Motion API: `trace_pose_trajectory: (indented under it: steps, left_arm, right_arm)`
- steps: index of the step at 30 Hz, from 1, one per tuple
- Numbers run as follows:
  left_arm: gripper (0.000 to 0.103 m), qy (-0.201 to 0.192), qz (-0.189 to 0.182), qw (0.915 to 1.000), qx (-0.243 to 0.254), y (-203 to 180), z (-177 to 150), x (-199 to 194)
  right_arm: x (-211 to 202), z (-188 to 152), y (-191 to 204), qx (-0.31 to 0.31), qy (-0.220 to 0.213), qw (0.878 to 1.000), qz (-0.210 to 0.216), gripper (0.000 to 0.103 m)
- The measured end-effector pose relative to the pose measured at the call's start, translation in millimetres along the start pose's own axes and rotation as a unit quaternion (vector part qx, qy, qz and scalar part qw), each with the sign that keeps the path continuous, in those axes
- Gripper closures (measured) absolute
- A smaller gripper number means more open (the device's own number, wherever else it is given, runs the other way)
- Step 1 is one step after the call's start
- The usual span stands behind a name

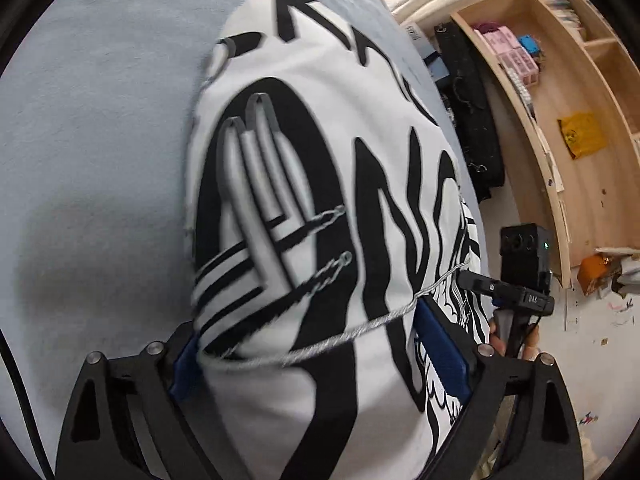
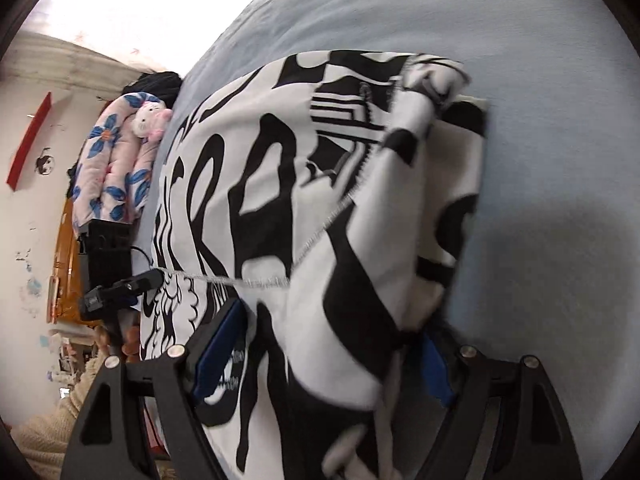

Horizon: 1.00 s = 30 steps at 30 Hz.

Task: Fold large clothes

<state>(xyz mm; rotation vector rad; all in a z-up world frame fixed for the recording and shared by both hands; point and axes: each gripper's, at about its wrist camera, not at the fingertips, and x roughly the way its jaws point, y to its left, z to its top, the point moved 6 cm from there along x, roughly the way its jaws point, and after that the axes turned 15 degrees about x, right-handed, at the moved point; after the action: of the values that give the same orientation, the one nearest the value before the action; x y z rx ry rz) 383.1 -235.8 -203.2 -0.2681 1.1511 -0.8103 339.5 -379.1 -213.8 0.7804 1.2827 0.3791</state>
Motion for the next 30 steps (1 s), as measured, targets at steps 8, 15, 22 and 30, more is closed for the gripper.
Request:
trace_pose_trajectory:
  steps: [8, 15, 22, 30]
  left_arm:
    - [0.009, 0.010, 0.038, 0.9988, 0.031, -19, 8, 18]
    - [0.041, -0.003, 0.125, 0.9893, 0.075, -57, 15, 7]
    - [0.048, -0.015, 0.172, 0.9784, 0.114, -116, 5, -30]
    - [0.048, -0.013, 0.177, 0.9777, 0.112, -137, -33, -109]
  right_arm:
    - [10, 11, 17, -0.029, -0.029, 0.999, -0.017, 0.030]
    - [1, 5, 51, -0.071, -0.064, 0.990, -0.107, 0.057]
    - [-7, -25, 99, -0.091, -0.084, 0.982, -0.145, 0.075]
    - [20, -86, 184, -0.104, -0.078, 0.987, -0.090, 0.076]
